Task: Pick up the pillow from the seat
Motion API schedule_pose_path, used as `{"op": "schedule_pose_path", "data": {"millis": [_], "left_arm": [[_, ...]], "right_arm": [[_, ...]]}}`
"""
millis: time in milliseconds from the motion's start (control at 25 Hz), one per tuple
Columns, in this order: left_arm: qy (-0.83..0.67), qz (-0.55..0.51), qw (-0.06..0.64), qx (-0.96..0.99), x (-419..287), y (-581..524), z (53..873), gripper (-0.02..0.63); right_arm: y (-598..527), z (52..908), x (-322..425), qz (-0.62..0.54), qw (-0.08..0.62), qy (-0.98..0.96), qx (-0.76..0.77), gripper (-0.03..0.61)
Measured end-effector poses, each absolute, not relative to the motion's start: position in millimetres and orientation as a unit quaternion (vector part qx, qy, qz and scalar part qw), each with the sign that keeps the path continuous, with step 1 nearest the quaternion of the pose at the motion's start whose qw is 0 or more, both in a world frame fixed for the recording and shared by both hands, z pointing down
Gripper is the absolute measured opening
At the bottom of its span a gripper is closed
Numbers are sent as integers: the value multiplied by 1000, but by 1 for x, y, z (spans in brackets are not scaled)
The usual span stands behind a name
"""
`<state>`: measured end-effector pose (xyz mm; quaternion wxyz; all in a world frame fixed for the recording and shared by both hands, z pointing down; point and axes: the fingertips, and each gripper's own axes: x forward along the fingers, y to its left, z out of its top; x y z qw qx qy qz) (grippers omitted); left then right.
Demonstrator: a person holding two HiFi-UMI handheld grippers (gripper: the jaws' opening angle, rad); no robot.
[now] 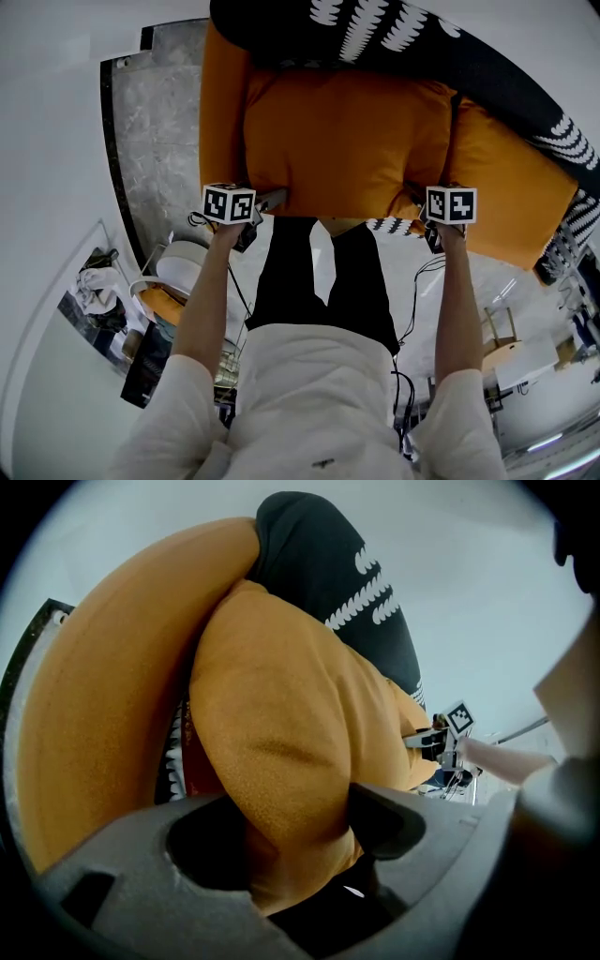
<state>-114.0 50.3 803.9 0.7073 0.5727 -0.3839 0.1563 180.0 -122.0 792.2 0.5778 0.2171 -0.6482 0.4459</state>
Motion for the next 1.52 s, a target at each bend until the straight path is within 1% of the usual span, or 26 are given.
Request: {"op": "schedule_pose_path", "data": {"millis": [80, 240, 520, 800, 1200, 1520], "left_arm": [[-380, 169, 700, 581, -115, 49, 800, 312], [-390, 192, 678, 593, -119, 44, 792, 245], [-406, 196, 654, 608, -121, 31, 771, 202], [-407, 194, 641, 622, -126, 27, 744, 190], [-418, 186, 618, 639, -139, 37, 698, 189], [-427, 195, 580, 666, -151, 50, 648, 189]], "right_arm": [[-121, 789, 179, 432, 578, -654, 227, 236], [-117, 777, 173, 414, 573, -662, 249, 187], [-120, 750, 170, 398, 551, -674, 289, 130], [-120, 719, 169, 386, 532, -682, 322, 127], [-105, 674, 163, 378, 510, -685, 357, 129], [-74, 630, 162, 386, 468, -695, 387, 133]]}}
